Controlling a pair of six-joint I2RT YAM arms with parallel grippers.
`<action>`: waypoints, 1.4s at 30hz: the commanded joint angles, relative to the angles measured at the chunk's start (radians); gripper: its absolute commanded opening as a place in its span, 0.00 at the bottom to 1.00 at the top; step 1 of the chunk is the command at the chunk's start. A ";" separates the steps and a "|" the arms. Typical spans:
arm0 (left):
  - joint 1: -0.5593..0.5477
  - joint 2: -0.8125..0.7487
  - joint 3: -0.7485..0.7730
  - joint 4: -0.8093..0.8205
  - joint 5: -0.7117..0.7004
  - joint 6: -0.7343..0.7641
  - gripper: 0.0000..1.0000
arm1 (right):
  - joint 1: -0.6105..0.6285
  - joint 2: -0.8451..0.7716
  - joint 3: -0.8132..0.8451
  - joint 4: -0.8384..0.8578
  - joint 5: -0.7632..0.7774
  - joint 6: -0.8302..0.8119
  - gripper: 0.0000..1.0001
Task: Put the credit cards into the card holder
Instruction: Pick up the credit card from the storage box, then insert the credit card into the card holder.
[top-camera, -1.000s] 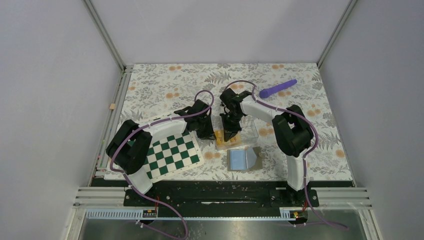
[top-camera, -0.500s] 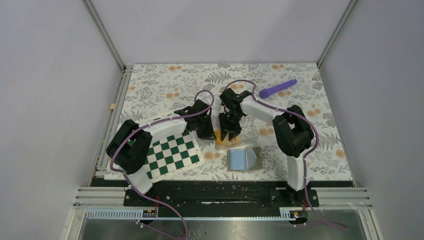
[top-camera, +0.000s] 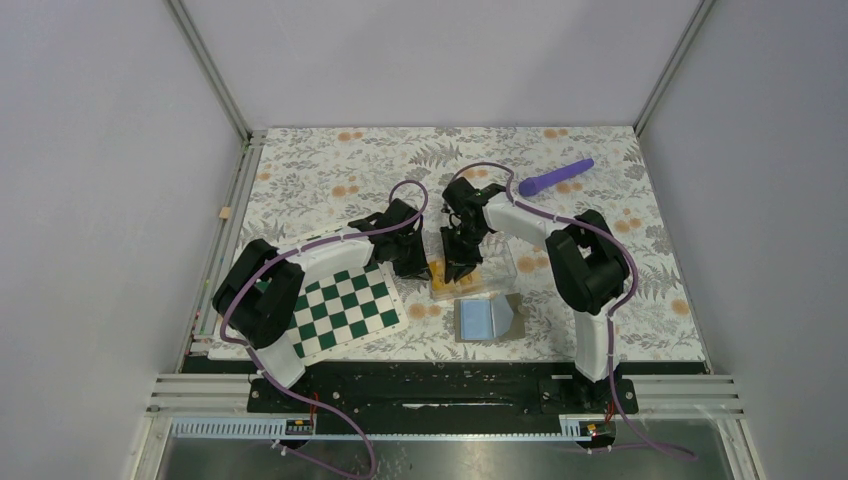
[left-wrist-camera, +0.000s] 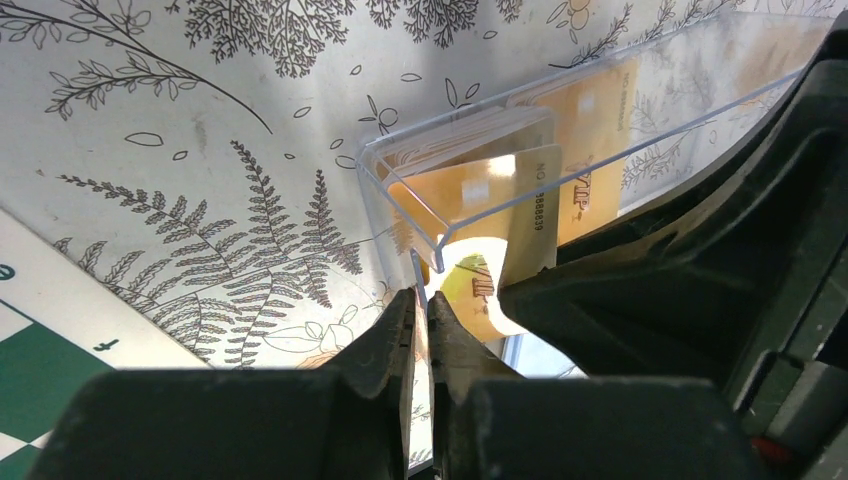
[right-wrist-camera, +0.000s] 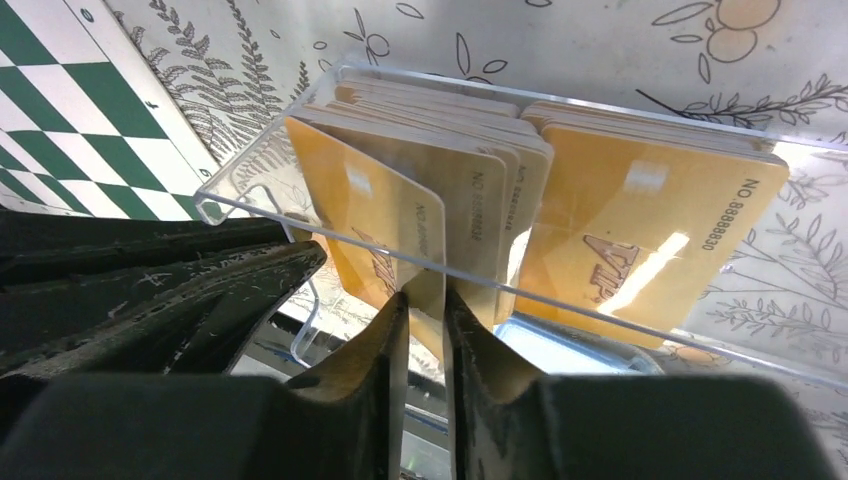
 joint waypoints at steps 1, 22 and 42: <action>-0.023 0.043 -0.002 -0.046 -0.014 0.025 0.00 | 0.015 -0.032 -0.015 0.063 -0.072 0.012 0.16; -0.027 -0.169 0.086 -0.101 -0.123 0.065 0.35 | -0.003 -0.300 -0.050 0.081 -0.029 0.009 0.00; -0.270 -0.369 -0.200 0.139 -0.060 -0.177 0.25 | -0.111 -0.937 -0.696 0.141 -0.003 0.063 0.00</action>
